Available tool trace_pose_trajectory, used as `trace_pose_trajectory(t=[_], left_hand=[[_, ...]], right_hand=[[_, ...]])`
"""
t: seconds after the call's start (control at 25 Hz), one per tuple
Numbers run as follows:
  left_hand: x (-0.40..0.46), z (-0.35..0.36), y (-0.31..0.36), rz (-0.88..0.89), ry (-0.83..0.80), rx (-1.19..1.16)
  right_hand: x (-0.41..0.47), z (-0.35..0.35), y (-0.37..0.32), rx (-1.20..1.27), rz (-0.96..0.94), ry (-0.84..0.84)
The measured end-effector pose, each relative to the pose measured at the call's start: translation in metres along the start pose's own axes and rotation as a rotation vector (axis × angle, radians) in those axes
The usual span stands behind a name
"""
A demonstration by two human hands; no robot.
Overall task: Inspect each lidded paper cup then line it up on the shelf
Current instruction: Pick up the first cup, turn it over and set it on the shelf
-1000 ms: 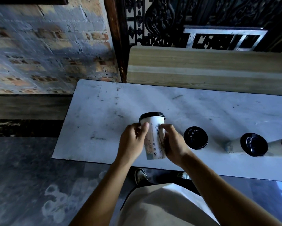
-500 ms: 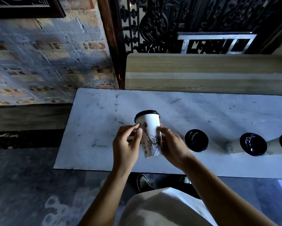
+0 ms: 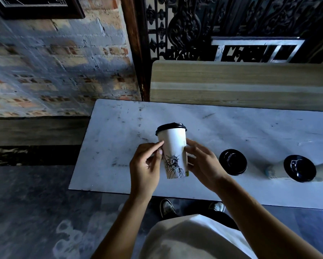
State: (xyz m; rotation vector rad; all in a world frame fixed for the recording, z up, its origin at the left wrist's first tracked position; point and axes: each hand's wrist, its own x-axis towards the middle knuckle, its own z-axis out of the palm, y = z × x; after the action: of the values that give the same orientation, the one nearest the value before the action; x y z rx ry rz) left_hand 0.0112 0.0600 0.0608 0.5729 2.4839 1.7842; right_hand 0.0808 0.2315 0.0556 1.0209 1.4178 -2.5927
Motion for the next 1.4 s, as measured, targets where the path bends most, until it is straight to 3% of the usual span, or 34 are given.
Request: trace_pose_trajectory(t=[0.28,0.6,0.76,1.04,1.2,1.4], left_hand=[[0.001,0.001,0.001,-0.149,-0.007,-0.11],[0.008,0.002,-0.001,-0.011,0.027,0.038],[0.006,0.008,0.008,-0.127,0.037,-0.059],[0.004,0.026,0.019,-0.247,-0.068,-0.124],[0.006,0.043,0.021,-0.189,-0.009,0.005],[0.007,0.071,0.032,-0.196,0.043,0.007]], right_hand=[[-0.002,0.0,-0.013,-0.073,-0.02,-0.105],[0.002,-0.008,-0.012,-0.13,-0.038,-0.158],[0.004,-0.013,-0.015,-0.218,-0.114,-0.199],[0.004,-0.029,-0.024,-0.213,-0.141,-0.167],[0.0,-0.047,-0.045,-0.184,-0.119,-0.127],[0.011,-0.072,-0.057,-0.264,-0.118,-0.118]])
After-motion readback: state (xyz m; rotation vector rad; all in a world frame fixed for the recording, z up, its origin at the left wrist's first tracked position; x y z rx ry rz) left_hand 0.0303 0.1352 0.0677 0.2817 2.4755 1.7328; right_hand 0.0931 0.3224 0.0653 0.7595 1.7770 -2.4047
